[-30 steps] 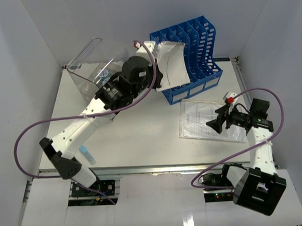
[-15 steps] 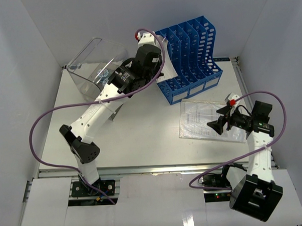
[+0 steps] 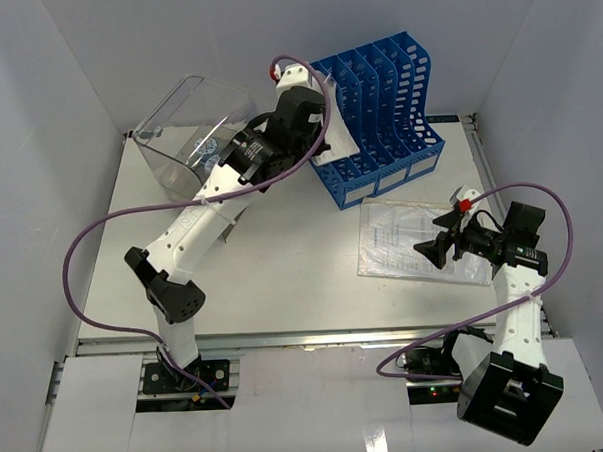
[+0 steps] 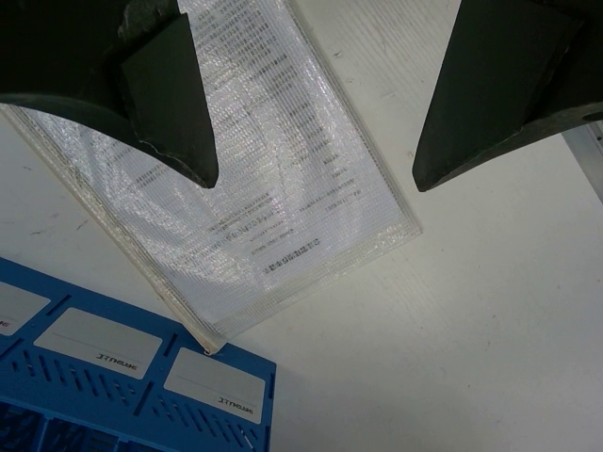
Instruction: Organize the desk
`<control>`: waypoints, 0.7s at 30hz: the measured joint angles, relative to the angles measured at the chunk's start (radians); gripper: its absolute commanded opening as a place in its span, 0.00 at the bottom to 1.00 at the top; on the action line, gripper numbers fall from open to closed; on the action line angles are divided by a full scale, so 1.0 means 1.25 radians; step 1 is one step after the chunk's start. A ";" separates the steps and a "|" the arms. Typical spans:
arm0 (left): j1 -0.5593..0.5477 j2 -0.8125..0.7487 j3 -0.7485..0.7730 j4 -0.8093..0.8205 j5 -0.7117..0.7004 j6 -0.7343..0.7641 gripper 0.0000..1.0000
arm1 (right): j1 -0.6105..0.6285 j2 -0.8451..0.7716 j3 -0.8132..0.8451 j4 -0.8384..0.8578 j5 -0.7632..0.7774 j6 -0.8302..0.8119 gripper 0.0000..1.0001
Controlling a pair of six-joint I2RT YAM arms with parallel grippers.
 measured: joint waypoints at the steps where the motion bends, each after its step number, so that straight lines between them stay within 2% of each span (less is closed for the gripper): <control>1: 0.000 0.015 0.014 -0.004 -0.001 -0.003 0.00 | -0.001 -0.002 -0.001 0.002 -0.001 0.000 0.90; 8: 0.000 0.092 0.038 -0.009 -0.002 -0.008 0.00 | -0.007 -0.005 -0.007 0.006 -0.004 0.006 0.90; 21: 0.000 0.158 0.075 0.009 0.026 -0.023 0.00 | -0.012 -0.005 -0.011 0.007 -0.016 0.015 0.90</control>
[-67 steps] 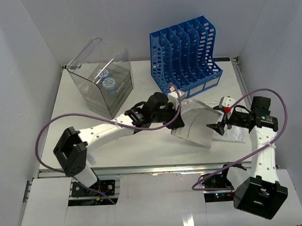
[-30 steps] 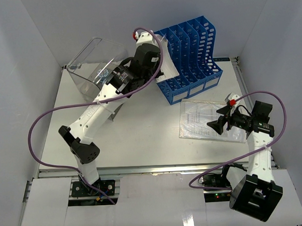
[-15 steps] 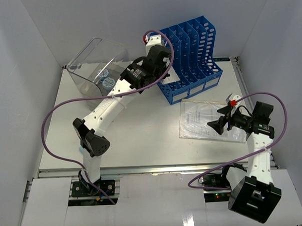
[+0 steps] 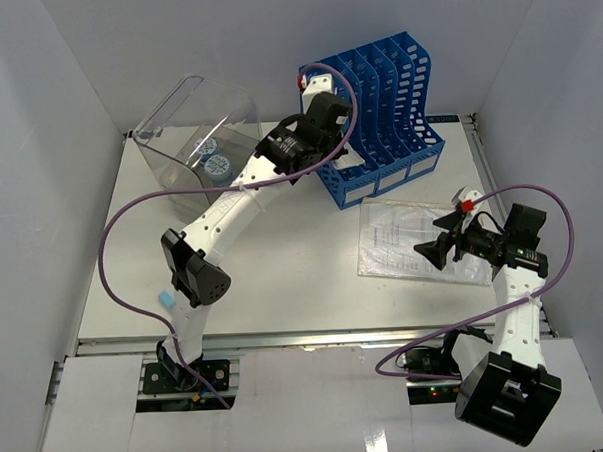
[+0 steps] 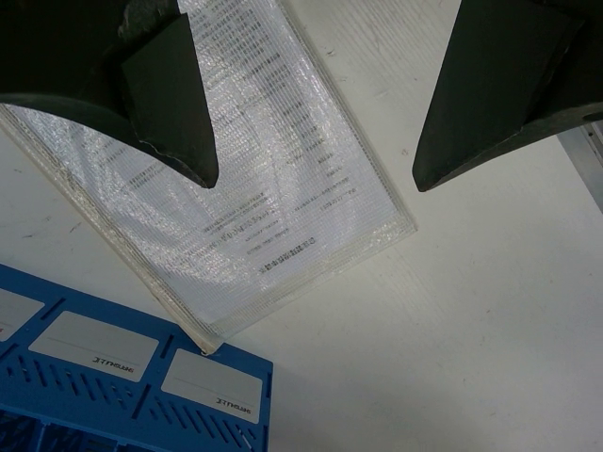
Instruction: Organize the desk
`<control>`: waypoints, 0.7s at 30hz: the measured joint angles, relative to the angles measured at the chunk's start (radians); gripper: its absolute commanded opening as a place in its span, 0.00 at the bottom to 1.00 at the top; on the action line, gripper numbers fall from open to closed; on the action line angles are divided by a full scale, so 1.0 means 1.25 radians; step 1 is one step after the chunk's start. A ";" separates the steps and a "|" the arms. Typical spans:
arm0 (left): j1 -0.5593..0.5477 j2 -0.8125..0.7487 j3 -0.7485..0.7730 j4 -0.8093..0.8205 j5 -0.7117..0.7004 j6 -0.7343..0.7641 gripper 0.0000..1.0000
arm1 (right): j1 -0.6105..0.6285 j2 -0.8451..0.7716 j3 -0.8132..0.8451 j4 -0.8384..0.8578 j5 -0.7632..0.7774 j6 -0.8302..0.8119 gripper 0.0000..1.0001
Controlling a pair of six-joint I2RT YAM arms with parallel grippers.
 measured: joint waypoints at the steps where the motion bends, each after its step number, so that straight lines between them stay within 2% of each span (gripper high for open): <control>1: 0.000 0.007 0.007 0.001 0.001 0.000 0.00 | 0.000 0.000 0.000 0.000 -0.001 0.000 0.90; 21: -0.014 -0.009 -0.021 0.006 -0.036 0.195 0.00 | -0.006 -0.006 -0.012 0.023 -0.007 0.020 0.90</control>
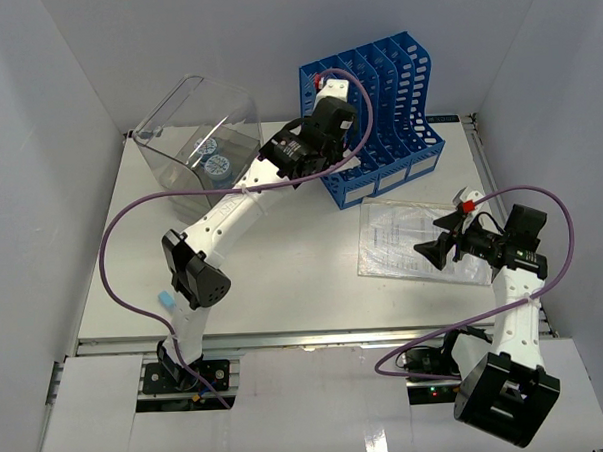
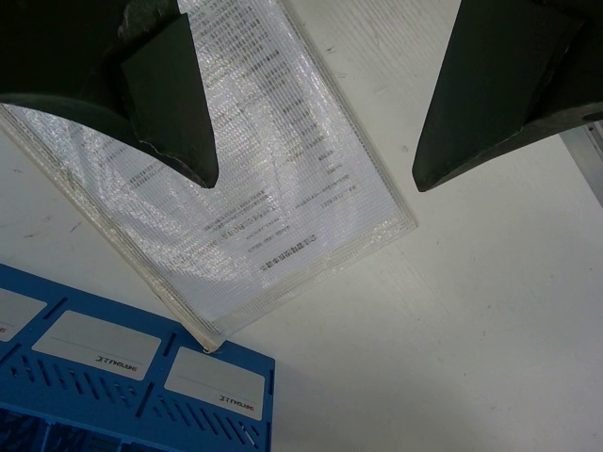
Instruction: Organize the desk
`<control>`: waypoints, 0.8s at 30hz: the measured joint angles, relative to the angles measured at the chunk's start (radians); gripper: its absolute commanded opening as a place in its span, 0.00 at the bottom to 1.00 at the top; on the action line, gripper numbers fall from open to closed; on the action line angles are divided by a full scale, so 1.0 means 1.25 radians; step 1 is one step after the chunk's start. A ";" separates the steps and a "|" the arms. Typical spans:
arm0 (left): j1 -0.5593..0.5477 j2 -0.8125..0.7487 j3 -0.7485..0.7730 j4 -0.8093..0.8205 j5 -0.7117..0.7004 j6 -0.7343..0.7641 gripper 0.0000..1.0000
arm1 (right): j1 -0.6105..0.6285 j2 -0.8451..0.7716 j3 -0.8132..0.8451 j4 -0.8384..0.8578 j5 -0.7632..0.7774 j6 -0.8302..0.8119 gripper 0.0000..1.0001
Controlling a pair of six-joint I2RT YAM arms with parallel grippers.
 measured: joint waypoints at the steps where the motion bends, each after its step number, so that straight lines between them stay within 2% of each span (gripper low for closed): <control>1: 0.000 0.000 0.000 -0.001 -0.001 0.005 0.00 | 0.000 -0.001 0.000 0.000 0.000 0.001 0.90; 24: -0.010 0.002 0.023 -0.025 -0.016 0.064 0.00 | -0.006 -0.004 -0.001 0.016 -0.002 0.005 0.90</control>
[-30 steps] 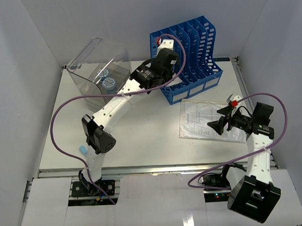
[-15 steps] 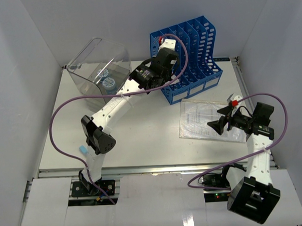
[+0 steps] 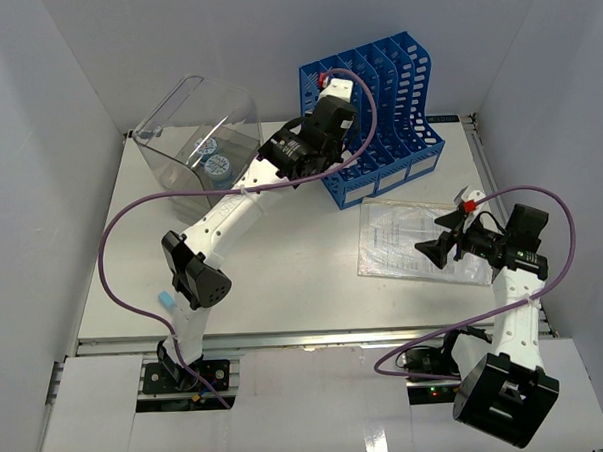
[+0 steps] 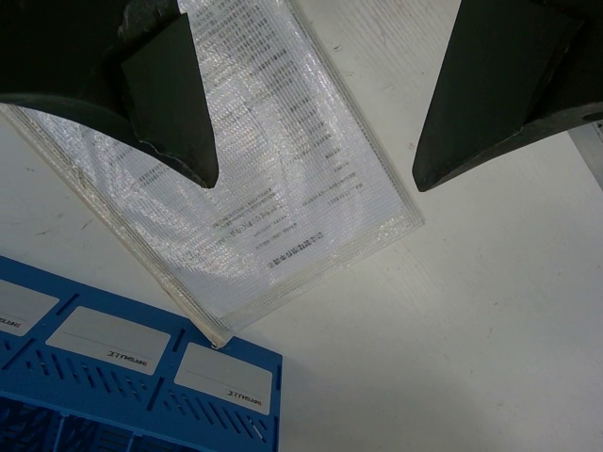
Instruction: Organize the desk
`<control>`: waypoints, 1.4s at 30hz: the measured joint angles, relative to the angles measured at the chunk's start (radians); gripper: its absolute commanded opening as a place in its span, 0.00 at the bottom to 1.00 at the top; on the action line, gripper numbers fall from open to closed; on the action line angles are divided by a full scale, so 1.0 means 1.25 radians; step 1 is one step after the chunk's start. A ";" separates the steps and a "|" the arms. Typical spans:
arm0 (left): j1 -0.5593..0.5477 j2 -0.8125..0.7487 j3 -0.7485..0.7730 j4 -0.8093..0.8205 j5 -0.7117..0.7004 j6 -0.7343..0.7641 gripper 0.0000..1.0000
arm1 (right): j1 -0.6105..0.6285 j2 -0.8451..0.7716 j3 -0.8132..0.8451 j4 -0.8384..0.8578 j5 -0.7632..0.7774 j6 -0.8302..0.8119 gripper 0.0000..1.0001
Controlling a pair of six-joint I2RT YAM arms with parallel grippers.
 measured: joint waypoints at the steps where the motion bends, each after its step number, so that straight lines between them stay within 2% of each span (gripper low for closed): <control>1: 0.000 0.000 0.000 0.000 0.000 0.001 0.00 | -0.001 0.000 -0.001 0.001 0.000 0.000 0.90; 8: 0.000 -0.004 -0.002 -0.004 0.000 0.002 0.02 | -0.003 -0.002 -0.019 -0.005 -0.019 -0.035 0.90; 14: 0.000 -0.005 -0.002 -0.005 0.002 0.002 0.05 | 0.038 -0.025 -0.023 -0.027 -0.038 -0.182 0.90; 17: 0.000 -0.008 -0.002 -0.005 0.007 0.001 0.06 | 0.089 -0.030 -0.026 0.021 -0.036 -0.232 0.90; 22: 0.000 -0.024 -0.013 -0.006 0.017 -0.003 0.07 | 0.277 0.020 -0.022 0.248 0.067 -0.166 0.91; 28: 0.000 -0.038 -0.024 -0.012 0.019 -0.004 0.08 | 0.543 0.172 -0.019 0.653 0.361 0.010 0.90; 32: 0.000 -0.040 -0.035 -0.009 0.019 -0.005 0.08 | 0.602 0.308 0.017 0.823 0.515 0.064 0.90; 38: 0.003 -0.040 -0.057 -0.003 0.032 -0.015 0.08 | 0.647 0.407 0.060 0.962 0.610 0.099 0.91; 42: 0.008 -0.040 -0.056 -0.003 0.045 -0.030 0.08 | 0.673 0.466 0.091 1.014 0.633 0.122 0.97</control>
